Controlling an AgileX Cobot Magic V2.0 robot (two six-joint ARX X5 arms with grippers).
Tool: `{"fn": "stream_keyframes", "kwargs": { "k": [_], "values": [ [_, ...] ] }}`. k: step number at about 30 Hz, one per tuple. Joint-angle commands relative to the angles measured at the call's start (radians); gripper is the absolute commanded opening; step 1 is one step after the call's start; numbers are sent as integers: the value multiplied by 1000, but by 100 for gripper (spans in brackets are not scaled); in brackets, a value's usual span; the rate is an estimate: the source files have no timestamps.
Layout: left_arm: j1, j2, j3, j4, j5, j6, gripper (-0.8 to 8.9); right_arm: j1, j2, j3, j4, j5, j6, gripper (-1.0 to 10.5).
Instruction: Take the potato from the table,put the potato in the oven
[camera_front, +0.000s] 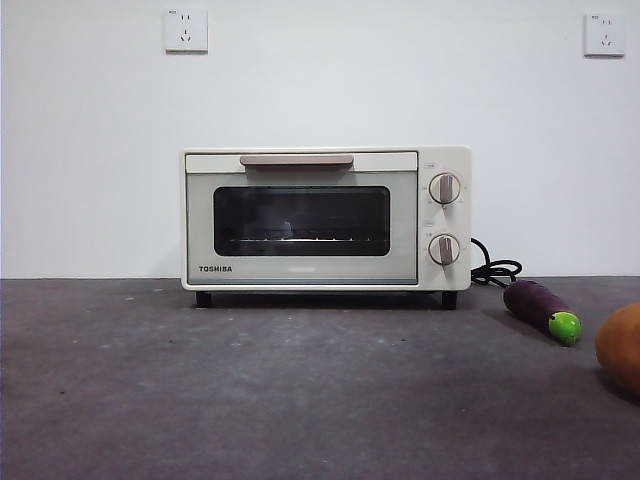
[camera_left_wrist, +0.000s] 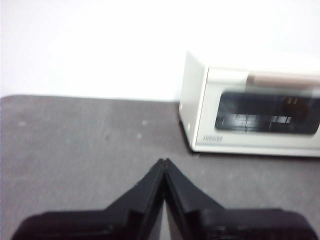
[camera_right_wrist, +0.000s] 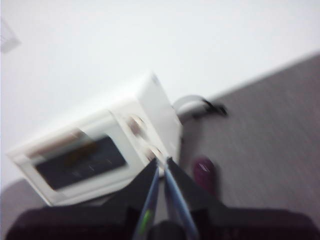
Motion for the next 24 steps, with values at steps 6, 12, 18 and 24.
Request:
{"fn": "stream_keyframes", "kwargs": {
  "k": [6, 12, 18, 24],
  "values": [
    [2, 104, 166, -19, 26, -97, -6, -1, 91, 202, -110, -10, 3, 30],
    [2, 281, 298, -84, 190, -114, -6, -1, 242, 352, -246, -23, -26, 29],
    [2, 484, 419, -178, 340, -145, -5, -1, 399, 470, -341, -84, -49, 31],
    [0, 691, 546, -254, 413, -148, -6, -1, 522, 539, -386, -142, -52, 31]
  ]
}}
